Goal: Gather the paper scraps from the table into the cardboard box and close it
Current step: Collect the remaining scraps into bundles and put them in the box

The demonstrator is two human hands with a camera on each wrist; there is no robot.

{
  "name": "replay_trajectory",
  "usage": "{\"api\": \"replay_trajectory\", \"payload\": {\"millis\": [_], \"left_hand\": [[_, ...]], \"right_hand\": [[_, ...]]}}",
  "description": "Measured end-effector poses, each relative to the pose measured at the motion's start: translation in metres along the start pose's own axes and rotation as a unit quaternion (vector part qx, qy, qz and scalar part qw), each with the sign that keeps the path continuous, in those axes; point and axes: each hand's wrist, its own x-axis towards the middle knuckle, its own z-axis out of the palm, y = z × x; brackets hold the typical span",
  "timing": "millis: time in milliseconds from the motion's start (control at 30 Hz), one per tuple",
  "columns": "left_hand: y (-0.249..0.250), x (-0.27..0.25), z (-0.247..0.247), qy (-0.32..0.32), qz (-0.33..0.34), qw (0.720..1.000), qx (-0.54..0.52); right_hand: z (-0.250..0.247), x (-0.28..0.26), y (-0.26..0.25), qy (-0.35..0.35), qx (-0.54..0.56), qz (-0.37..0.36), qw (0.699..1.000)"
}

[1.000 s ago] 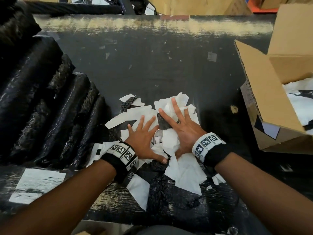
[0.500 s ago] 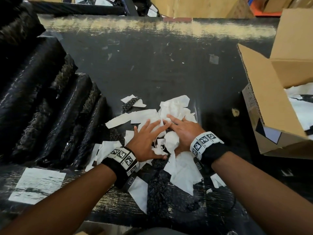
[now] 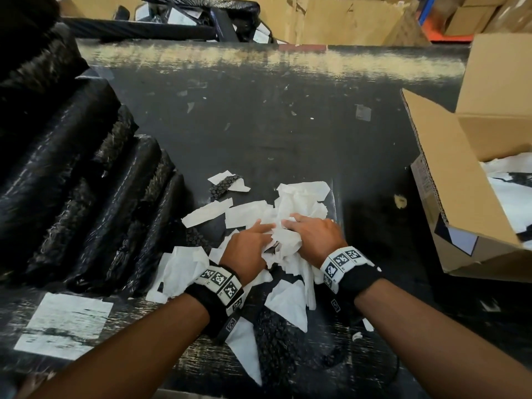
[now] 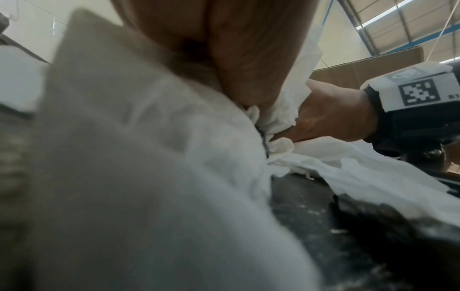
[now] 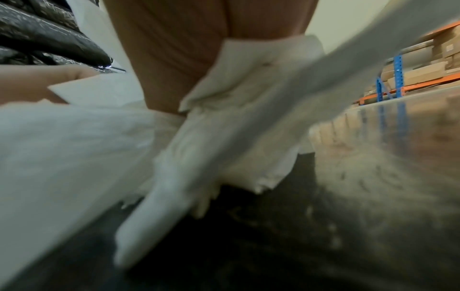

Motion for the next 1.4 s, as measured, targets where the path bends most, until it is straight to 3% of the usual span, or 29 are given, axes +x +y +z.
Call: {"api": "replay_trajectory", "payload": {"millis": [233,400,600,1033,1233,1400], "left_hand": [[0.015,-0.004,-0.013,0.121,0.028,0.991,-0.050],[0.028,-0.010,-0.036,0.215,0.085,0.970,-0.068],[0.040,-0.004,-0.062,0.256,0.126,0.956,-0.070],[0.077,-0.020,-0.112,0.323,0.158,0.933,-0.035],[0.126,-0.051,-0.129,0.346,0.174,0.921,-0.043],[0.191,-0.079,-0.123,0.375,0.183,0.908,-0.040]], "right_hand": [[0.008,-0.001,0.000,0.065,0.042,0.014,0.997],[0.001,-0.012,-0.003,0.211,0.057,0.012,0.976],[-0.022,-0.022,-0.008,0.362,0.072,-0.019,0.929],[-0.064,-0.050,-0.020,0.397,0.104,-0.023,0.912],[-0.087,-0.092,-0.018,0.443,0.116,-0.068,0.886],[-0.101,-0.154,0.000,0.445,0.111,-0.075,0.886]]}}
